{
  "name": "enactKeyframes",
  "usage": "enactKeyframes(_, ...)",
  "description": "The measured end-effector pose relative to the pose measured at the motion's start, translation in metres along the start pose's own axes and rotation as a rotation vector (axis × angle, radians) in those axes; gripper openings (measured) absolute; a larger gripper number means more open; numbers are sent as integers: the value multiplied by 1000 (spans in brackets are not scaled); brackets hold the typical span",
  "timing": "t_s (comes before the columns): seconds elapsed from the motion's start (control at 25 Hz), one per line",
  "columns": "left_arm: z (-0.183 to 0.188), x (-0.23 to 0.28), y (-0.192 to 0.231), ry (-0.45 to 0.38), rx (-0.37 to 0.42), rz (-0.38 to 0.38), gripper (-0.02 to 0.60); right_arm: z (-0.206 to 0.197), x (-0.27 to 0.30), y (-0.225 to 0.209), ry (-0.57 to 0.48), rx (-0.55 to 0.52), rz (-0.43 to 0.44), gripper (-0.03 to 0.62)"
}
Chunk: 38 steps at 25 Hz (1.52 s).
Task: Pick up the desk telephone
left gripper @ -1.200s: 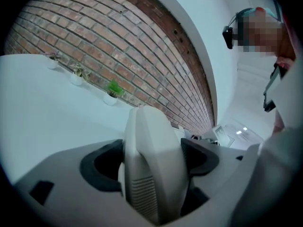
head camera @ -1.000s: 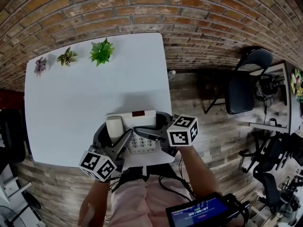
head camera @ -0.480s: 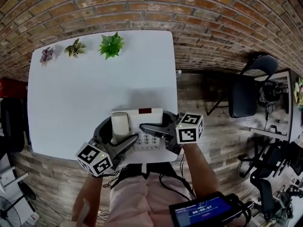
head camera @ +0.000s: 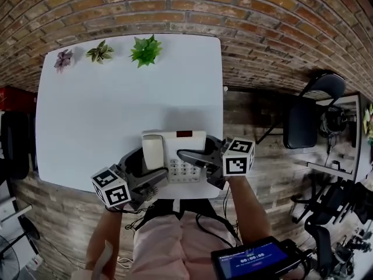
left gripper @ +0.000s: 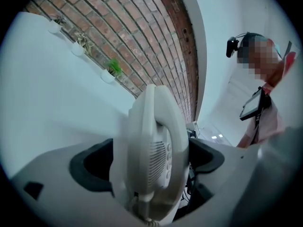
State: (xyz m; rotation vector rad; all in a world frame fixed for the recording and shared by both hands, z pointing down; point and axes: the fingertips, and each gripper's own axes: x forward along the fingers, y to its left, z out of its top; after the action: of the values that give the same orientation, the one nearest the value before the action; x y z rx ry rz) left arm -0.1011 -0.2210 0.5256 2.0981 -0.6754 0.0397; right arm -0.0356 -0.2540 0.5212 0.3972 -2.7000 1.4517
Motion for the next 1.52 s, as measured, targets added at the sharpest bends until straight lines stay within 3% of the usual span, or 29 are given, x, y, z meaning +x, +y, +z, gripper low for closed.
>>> enactKeyframes(0.2, -13, 10, -12, 74, 8, -66, 477, 0, 1, 1, -10, 6, 13, 265)
enactKeyframes(0.28, -14, 11, -11, 74, -1, -59, 466, 1, 1, 3, -13, 7, 18, 264)
enactKeyframes(0.32, -14, 11, -10, 73, -6, -54, 431, 1, 1, 3, -13, 8, 19, 262)
enactKeyframes(0.8, -12, 9, -16, 91, 7, -20, 426, 0, -2, 6, 4, 13, -16, 259)
enactKeyframes(1.52, 44, -22, -77, 88, 139, -76, 426, 51, -11, 87, -78, -108, -41, 259)
